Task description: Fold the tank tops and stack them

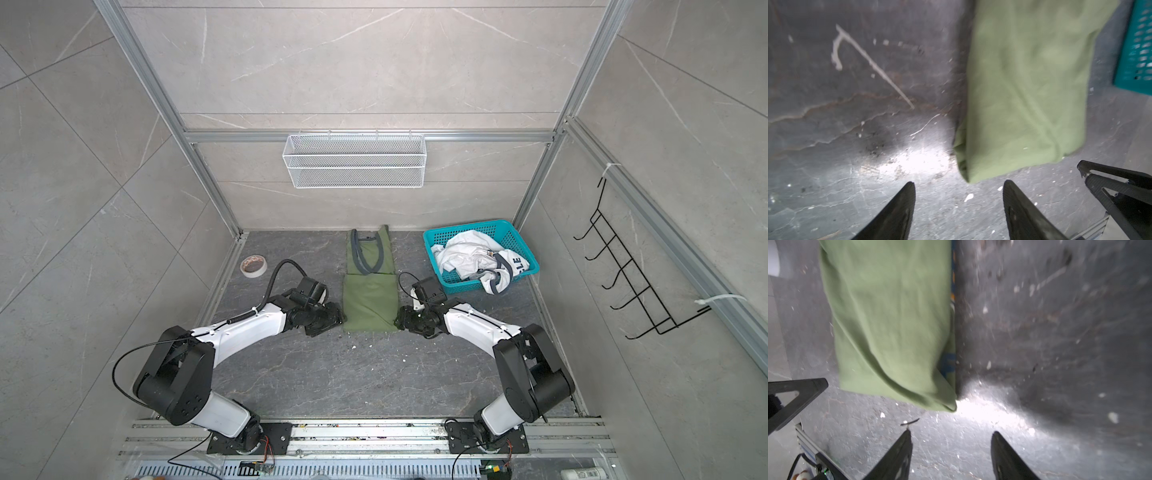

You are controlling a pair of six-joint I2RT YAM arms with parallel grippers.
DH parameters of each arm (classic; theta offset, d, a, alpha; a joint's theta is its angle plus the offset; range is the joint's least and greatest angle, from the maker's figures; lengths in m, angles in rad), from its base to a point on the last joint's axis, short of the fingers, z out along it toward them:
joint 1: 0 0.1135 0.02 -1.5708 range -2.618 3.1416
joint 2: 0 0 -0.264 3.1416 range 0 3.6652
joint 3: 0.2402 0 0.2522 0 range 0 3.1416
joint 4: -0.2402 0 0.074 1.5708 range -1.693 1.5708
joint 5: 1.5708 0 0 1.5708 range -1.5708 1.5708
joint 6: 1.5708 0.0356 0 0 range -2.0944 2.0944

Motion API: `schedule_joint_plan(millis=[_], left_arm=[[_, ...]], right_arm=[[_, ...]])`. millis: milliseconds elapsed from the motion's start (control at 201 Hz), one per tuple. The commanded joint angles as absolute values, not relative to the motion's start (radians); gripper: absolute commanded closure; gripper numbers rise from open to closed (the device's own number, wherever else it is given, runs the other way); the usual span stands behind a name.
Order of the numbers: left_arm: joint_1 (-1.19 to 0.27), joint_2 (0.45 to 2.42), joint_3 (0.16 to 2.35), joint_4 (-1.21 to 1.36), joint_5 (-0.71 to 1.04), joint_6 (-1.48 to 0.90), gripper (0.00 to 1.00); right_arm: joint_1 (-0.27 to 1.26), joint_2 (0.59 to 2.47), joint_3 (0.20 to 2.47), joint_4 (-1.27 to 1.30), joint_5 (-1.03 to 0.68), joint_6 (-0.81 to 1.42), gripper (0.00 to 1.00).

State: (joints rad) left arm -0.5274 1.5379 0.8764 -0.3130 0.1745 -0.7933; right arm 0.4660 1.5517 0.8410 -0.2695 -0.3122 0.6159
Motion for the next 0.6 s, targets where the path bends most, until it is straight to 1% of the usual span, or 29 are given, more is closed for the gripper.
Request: schedule_joint_plan(millis=[0, 189, 373, 597], left_arm=[[-0.526, 1.545, 0.860, -0.148, 0.242, -0.836, 0.33], [-0.534, 1.604, 0.848, -0.085, 0.260, -0.857, 0.38], [-0.539, 1.649, 0.844, -0.083, 0.257, -0.871, 0.44], [-0.549, 1.684, 0.832, -0.074, 0.264, -0.888, 0.55]], right_arm=[[0.467, 1.567, 0.808, -0.130, -0.369, 0.658, 0.40], [0.467, 1.640, 0.797, -0.057, -0.386, 0.676, 0.45], [0.467, 1.686, 0.799, -0.027, -0.387, 0.682, 0.50], [0.468, 1.728, 0.792, 0.005, -0.419, 0.705, 0.61]])
